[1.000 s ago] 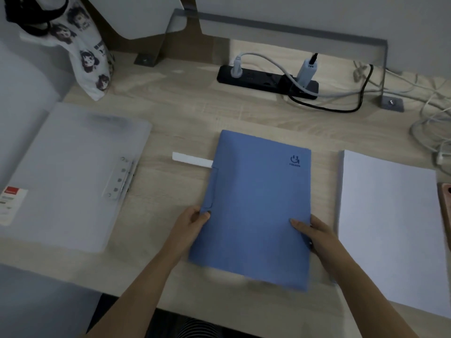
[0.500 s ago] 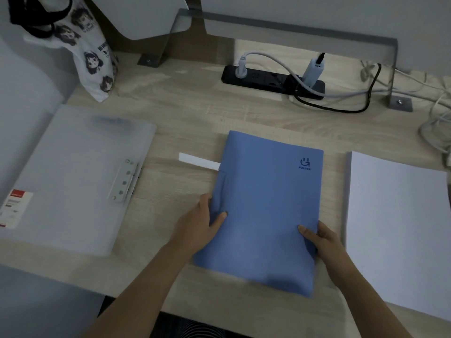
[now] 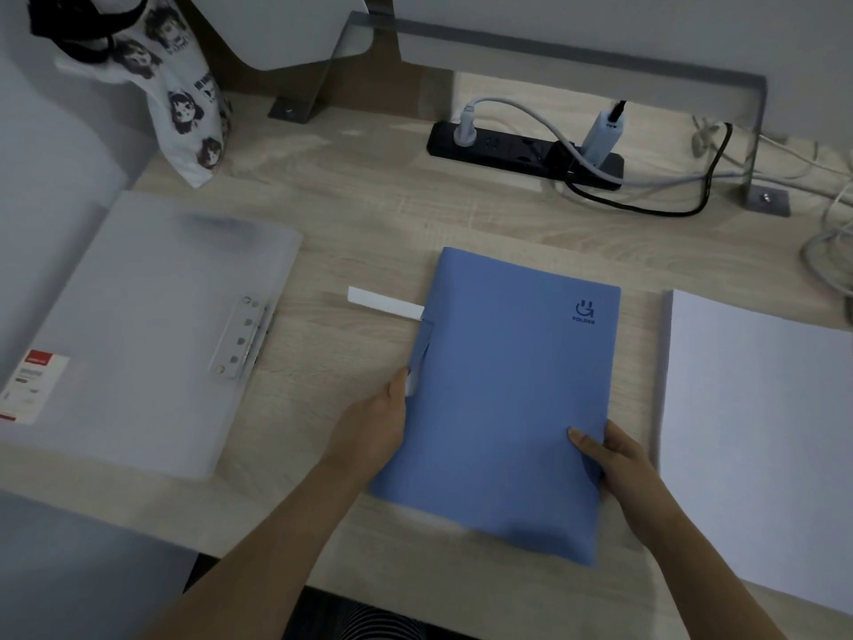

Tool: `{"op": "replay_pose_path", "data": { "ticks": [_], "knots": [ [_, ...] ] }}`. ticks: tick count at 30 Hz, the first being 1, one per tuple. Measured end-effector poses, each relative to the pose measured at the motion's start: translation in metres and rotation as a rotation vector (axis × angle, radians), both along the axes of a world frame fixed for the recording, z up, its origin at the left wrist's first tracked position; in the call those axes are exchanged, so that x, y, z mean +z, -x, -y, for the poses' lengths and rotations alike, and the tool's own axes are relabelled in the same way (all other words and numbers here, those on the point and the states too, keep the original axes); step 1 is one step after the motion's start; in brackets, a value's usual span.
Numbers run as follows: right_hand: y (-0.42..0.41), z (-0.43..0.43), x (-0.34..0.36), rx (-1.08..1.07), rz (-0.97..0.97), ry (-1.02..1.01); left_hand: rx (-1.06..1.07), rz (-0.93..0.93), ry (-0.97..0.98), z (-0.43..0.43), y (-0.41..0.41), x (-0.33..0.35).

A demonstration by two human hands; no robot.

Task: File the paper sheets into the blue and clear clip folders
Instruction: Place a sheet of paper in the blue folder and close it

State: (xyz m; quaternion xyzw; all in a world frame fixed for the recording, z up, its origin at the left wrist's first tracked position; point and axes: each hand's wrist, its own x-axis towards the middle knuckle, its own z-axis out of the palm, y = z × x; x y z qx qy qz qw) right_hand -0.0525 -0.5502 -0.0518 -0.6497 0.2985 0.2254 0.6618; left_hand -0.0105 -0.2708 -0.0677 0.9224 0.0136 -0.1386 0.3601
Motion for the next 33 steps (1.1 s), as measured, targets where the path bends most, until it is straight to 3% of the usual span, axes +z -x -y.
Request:
{"op": "replay_pose_path", "data": {
  "ticks": [5, 9, 12, 14, 22, 25, 29, 33],
  "knots": [
    [0.001, 0.002, -0.002, 0.02, 0.013, 0.0, 0.151, -0.058, -0.064, 0.009, 0.007, 0.003],
    [0.002, 0.003, -0.003, 0.022, 0.011, 0.0, 0.402, -0.13, 0.219, 0.005, 0.003, 0.003],
    [0.002, 0.004, -0.002, 0.037, 0.004, -0.002, 0.457, -0.298, 0.461, 0.006, 0.0, 0.008],
    [0.002, 0.004, -0.001, 0.049, 0.004, -0.004, 0.42, -0.368, 0.493, 0.007, -0.003, 0.012],
    [0.006, 0.002, 0.002, 0.007, 0.065, -0.12, 0.271, -0.329, 0.202, 0.016, -0.005, -0.001],
    [0.007, 0.002, 0.001, -0.019, 0.102, -0.147, 0.188, -0.309, -0.029, 0.019, -0.012, 0.006],
    [0.006, 0.0, -0.001, -0.047, 0.11, -0.17, 0.13, 0.076, -0.398, 0.023, -0.023, 0.008],
    [0.007, 0.0, -0.002, -0.055, 0.106, -0.174, -0.062, 0.265, -0.446, 0.01, -0.042, -0.005]
  ]
}}
